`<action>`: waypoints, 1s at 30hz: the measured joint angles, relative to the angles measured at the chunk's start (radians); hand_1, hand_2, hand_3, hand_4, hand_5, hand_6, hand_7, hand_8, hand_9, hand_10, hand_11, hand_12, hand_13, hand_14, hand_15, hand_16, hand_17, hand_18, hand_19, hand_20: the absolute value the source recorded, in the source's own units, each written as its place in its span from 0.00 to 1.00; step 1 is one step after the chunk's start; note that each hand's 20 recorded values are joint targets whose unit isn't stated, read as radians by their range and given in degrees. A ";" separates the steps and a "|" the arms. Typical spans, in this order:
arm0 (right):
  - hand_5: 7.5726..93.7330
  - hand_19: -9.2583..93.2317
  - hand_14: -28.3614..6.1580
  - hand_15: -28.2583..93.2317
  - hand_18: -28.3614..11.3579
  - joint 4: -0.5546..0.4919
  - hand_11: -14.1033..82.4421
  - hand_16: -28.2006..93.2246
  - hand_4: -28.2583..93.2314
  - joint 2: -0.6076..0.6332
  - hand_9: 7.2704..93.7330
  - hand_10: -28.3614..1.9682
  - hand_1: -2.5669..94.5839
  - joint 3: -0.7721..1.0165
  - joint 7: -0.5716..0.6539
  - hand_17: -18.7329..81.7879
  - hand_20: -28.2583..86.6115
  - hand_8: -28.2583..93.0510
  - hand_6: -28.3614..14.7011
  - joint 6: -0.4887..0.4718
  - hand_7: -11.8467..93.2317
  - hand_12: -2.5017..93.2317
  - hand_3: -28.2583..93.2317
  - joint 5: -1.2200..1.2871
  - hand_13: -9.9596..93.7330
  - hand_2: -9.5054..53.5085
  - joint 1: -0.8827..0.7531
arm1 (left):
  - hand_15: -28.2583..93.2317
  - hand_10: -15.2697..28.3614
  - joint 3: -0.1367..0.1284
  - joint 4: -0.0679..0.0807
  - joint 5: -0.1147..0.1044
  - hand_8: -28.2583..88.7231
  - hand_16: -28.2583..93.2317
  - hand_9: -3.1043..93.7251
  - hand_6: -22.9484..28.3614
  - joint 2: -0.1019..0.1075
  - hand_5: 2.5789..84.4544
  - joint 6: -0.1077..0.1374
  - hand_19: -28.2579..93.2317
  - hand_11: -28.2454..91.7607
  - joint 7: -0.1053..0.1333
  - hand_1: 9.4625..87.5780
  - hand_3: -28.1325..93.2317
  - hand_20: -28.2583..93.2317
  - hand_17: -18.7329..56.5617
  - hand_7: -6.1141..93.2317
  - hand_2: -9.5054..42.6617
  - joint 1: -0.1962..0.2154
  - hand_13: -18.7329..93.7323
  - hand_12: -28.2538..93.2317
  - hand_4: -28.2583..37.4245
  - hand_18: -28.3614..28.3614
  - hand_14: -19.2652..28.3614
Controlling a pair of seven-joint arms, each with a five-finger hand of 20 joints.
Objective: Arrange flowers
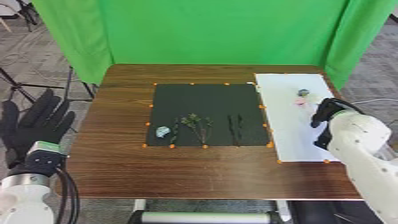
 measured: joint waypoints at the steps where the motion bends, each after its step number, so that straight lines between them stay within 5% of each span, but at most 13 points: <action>1: 0.68 0.94 0.63 0.63 0.16 0.004 0.28 0.55 0.00 0.002 0.73 0.57 0.61 -0.007 -0.005 0.55 0.57 0.19 0.62 0.027 0.30 0.22 0.80 -0.016 0.78 0.00 -0.003 | 0.48 0.65 0.000 0.000 0.000 0.17 0.15 0.34 0.60 0.000 0.45 0.000 0.45 0.40 -0.001 0.17 0.81 0.29 0.18 0.21 0.42 0.000 0.34 0.31 0.00 0.67 0.65; 5: 0.72 0.94 0.66 0.64 0.16 0.015 0.23 0.58 0.00 0.008 0.82 0.62 0.65 -0.026 -0.018 0.55 0.58 0.23 0.62 0.072 0.33 0.36 0.76 -0.035 0.78 0.00 -0.009 | 0.49 0.65 0.000 0.000 0.000 0.17 0.16 0.34 0.60 0.000 0.45 0.000 0.45 0.40 -0.001 0.17 0.81 0.29 0.18 0.21 0.42 0.001 0.34 0.31 0.00 0.68 0.67; 9: 0.71 0.94 0.68 0.66 0.17 0.016 0.27 0.60 0.00 0.009 0.85 0.64 0.68 -0.038 -0.026 0.56 0.59 0.25 0.64 0.048 0.45 0.46 0.75 -0.037 0.78 0.00 -0.005 | 0.49 0.65 -0.001 0.000 0.000 0.17 0.16 0.34 0.60 0.000 0.45 0.000 0.45 0.40 -0.002 0.17 0.81 0.29 0.18 0.21 0.42 0.001 0.34 0.31 0.00 0.68 0.67; 13: 0.76 0.94 0.71 0.66 0.16 0.022 0.29 0.61 0.00 0.009 0.89 0.69 0.70 -0.053 -0.032 0.58 0.61 0.29 0.66 0.053 0.46 0.52 0.77 -0.051 0.82 0.00 -0.004 | 0.49 0.65 -0.001 0.000 0.000 0.17 0.16 0.34 0.60 -0.001 0.45 0.000 0.45 0.40 -0.005 0.17 0.81 0.29 0.18 0.21 0.42 0.000 0.34 0.31 0.00 0.68 0.68; 22: 0.82 0.91 0.71 0.62 0.15 0.015 0.29 0.66 0.00 0.008 0.93 0.65 0.70 -0.047 -0.067 0.60 0.63 0.32 0.64 0.199 0.44 0.54 0.81 -0.079 0.85 0.00 -0.061 | 0.49 0.66 0.001 0.000 0.000 0.17 0.15 0.34 0.60 -0.005 0.45 0.000 0.45 0.40 -0.010 0.17 0.81 0.29 0.18 0.21 0.42 0.002 0.34 0.31 0.00 0.68 0.67; 30: 0.83 0.88 0.68 0.59 0.16 -0.111 0.28 0.69 0.00 0.011 0.93 0.64 0.69 -0.013 -0.107 0.61 0.64 0.33 0.63 0.345 0.44 0.56 0.83 -0.180 0.86 0.00 -0.184 | 0.49 0.66 -0.003 -0.002 0.000 0.17 0.15 0.34 0.60 -0.006 0.45 0.000 0.45 0.40 -0.007 0.17 0.81 0.29 0.18 0.21 0.42 0.012 0.34 0.31 0.00 0.68 0.67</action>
